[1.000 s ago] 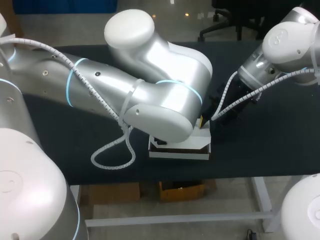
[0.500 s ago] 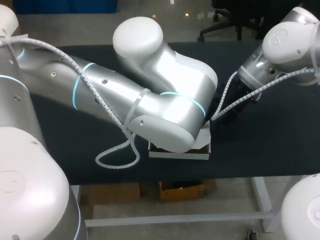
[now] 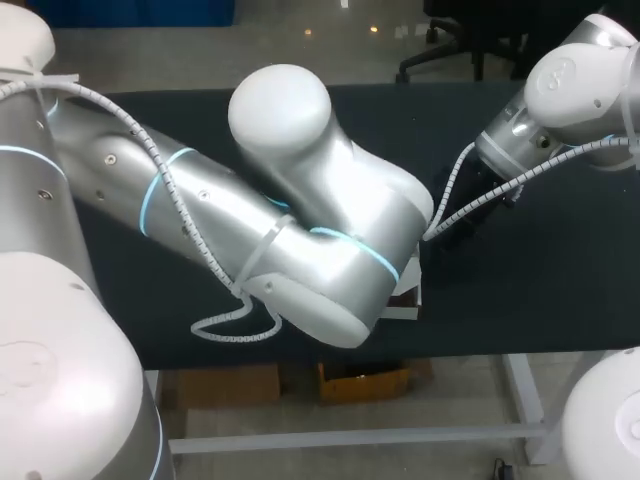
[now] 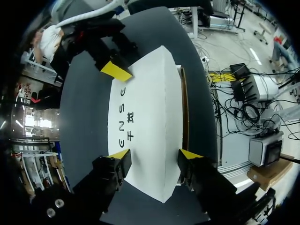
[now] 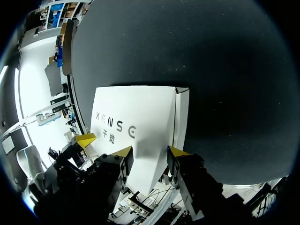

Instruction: Assemble the packaging by folding the flat box into shape, placing the metal phone stand inside, and closing the box properly

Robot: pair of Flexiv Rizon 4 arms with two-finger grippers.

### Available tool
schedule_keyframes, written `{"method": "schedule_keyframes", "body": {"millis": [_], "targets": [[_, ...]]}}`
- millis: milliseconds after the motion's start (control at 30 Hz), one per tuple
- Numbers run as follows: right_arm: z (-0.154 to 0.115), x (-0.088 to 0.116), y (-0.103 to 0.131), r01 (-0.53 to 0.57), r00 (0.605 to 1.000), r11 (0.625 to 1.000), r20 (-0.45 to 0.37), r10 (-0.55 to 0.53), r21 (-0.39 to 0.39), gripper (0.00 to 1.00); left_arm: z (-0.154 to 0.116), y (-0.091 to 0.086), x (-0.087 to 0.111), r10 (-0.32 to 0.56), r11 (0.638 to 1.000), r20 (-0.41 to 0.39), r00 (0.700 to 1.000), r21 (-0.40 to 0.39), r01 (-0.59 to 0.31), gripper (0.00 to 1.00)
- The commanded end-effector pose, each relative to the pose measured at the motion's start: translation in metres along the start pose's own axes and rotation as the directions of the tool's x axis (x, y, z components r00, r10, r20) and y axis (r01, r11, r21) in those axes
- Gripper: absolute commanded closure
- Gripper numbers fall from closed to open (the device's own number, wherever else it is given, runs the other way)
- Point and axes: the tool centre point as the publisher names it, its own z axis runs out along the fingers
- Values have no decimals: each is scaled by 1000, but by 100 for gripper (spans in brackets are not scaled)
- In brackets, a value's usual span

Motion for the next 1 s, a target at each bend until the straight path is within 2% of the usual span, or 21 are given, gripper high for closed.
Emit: {"method": "schedule_keyframes", "body": {"millis": [33,267,667,900,1000], "targets": [[0,0,0,0,1000,1000,0,0,1,55,5,-3,5,3,1000,53,999,-5,-3,35],[0,0,0,0,1000,1000,0,0,1,56,7,-4,3,-3,1000,84,996,12,2,38],[0,0,0,0,1000,1000,0,0,1,55,8,-10,2,7,1000,172,985,-10,-5,36],[0,0,0,0,1000,1000,0,0,1,55,10,-12,2,15,1000,200,980,-19,-12,39],[0,0,0,0,1000,1000,0,0,1,55,11,-14,0,16,1000,208,978,-25,-11,35]]}}
